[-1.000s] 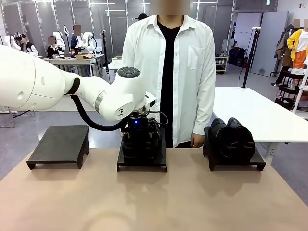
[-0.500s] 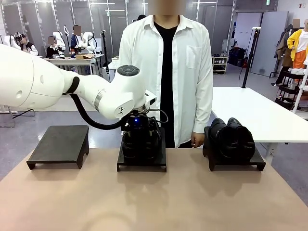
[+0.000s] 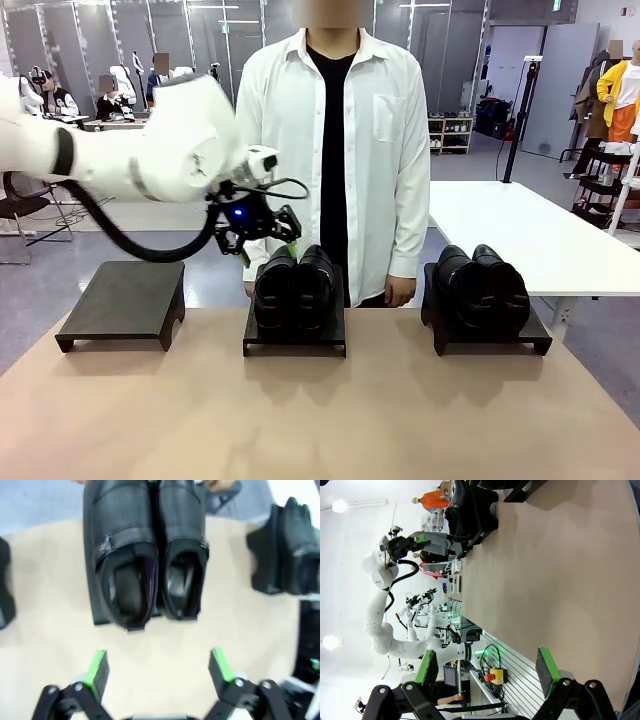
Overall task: Place the shoes on the stand as instructed by the person.
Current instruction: Pick up another pair of Shoes and place it on the Shoes Stand indicated by the person.
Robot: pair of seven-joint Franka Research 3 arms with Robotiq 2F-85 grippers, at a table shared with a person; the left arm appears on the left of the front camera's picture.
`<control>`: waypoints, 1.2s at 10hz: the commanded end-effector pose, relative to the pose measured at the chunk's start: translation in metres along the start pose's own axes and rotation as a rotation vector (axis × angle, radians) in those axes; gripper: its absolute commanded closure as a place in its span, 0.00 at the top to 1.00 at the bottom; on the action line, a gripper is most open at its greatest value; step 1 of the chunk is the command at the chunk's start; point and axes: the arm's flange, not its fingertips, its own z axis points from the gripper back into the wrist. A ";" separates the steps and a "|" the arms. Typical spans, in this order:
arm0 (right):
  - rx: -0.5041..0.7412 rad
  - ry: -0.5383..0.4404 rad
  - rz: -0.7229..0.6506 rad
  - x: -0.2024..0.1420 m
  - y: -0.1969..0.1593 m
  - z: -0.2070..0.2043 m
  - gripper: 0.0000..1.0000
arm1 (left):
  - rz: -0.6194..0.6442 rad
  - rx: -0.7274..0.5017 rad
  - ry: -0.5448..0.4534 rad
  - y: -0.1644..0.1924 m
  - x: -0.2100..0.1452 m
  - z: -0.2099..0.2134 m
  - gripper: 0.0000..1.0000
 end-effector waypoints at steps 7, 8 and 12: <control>-0.011 0.004 0.007 -0.003 0.002 0.000 1.00 | 0.052 -0.685 0.057 0.239 -0.135 0.107 1.00; -0.011 0.004 0.007 -0.003 0.002 0.000 1.00 | 0.043 -0.763 0.030 0.272 -0.147 0.107 1.00; -0.011 0.004 0.007 -0.003 0.002 0.000 1.00 | 0.073 -0.935 -0.046 0.398 -0.196 0.103 1.00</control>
